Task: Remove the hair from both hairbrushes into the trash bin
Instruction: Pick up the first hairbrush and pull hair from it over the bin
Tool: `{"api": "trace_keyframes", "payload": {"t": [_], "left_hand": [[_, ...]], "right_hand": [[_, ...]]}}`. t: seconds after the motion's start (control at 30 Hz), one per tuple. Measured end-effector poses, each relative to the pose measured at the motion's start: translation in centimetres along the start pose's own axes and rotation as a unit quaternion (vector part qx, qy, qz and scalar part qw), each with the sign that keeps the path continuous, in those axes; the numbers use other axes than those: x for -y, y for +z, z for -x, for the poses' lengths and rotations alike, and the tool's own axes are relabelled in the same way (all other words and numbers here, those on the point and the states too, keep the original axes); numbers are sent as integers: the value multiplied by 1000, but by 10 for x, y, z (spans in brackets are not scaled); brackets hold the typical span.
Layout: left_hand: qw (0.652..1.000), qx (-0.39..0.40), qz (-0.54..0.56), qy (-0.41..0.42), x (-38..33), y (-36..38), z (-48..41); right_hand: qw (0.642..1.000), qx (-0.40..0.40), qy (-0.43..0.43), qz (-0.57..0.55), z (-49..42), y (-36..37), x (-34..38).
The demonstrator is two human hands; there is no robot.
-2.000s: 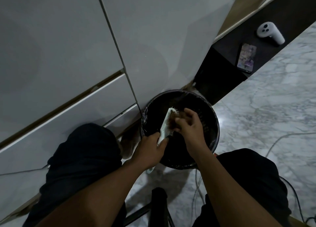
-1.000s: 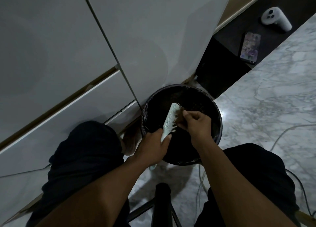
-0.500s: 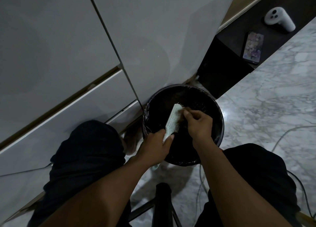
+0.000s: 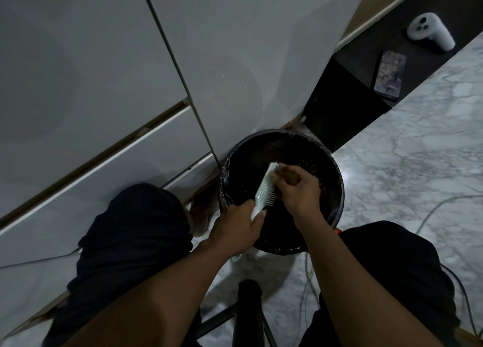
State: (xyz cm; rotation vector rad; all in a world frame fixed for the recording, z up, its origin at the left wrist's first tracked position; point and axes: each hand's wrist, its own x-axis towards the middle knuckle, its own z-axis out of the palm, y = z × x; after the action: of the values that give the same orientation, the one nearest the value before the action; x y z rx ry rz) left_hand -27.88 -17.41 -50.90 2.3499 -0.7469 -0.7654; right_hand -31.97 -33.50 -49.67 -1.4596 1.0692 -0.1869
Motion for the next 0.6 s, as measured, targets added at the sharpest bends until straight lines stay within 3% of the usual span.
{"api": "trace_keyframes", "payload": {"t": [0.1,0.27,0.37,0.43,0.6], "left_hand": [[1000,-1,-6,-2,-1,1,-1],[997,-21,28,-69,0,-4,-5],[995,-33,34,-87,2,-3,-8],[995,-35,35,-92,0,-4,-8],[995,-41,29,-84,-6,-8,-4]], "right_hand": [[999,-47,11,7,0,-5,3],[964,-129,132,-189,-1,-15,18],[948,-138,155,-240,-4,-25,26],[956,-117,158,-219,-8,-26,21],[981,-58,184,-16,-1,-19,12]]}}
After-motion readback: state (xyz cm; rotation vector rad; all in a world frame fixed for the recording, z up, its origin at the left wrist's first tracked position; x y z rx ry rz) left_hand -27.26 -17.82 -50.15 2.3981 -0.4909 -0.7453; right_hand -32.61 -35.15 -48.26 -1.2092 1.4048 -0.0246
